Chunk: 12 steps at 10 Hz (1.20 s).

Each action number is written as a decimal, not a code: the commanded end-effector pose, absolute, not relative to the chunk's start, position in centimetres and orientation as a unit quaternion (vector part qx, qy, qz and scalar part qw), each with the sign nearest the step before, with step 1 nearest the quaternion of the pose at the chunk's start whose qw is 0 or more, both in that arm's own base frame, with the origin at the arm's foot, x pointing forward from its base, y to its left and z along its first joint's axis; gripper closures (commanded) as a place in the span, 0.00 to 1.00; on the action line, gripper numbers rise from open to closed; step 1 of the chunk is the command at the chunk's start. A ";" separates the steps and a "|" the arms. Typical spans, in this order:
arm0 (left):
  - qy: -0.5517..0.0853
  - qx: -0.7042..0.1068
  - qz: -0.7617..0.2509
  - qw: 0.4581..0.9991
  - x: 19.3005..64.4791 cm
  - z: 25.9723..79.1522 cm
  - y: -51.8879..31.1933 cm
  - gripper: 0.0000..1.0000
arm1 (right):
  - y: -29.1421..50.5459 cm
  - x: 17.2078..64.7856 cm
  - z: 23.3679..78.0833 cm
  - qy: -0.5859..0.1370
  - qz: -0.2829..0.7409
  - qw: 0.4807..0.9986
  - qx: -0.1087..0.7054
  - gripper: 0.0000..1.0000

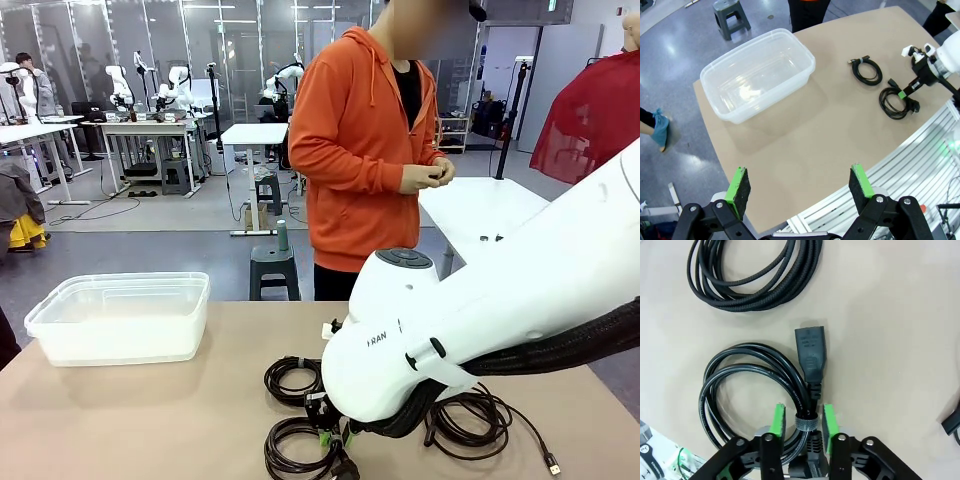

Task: Organize and store the cables.
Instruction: Place the Power Cable into the Organizing box.

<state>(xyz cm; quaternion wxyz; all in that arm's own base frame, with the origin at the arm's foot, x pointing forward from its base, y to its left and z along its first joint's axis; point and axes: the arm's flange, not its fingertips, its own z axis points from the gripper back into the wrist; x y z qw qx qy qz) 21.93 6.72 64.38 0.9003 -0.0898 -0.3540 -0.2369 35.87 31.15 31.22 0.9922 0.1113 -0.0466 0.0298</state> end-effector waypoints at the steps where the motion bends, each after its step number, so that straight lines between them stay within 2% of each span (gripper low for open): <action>1: -0.355 -0.089 -0.242 0.898 21.8 64.5 6.6 0.00 | 32.2 35.5 31.6 -0.065 -0.003 0.993 0.101 0.17; 2: -0.355 -0.089 -0.242 0.898 21.8 64.5 6.6 0.00 | 32.1 35.5 31.9 -0.066 -0.005 0.993 0.100 0.00; 5: -0.355 -0.089 -0.242 0.898 21.8 64.5 6.6 0.00 | 31.1 35.3 35.0 -0.086 0.012 0.991 0.097 0.02; 9: -0.355 -0.089 -0.242 0.898 21.8 64.5 6.6 0.00 | 25.5 36.1 43.0 -0.088 0.112 0.986 0.088 0.00; 12: -0.355 -0.089 -0.242 0.898 21.8 64.5 6.6 0.00 | 19.4 33.4 46.4 -0.099 0.159 0.980 0.062 0.00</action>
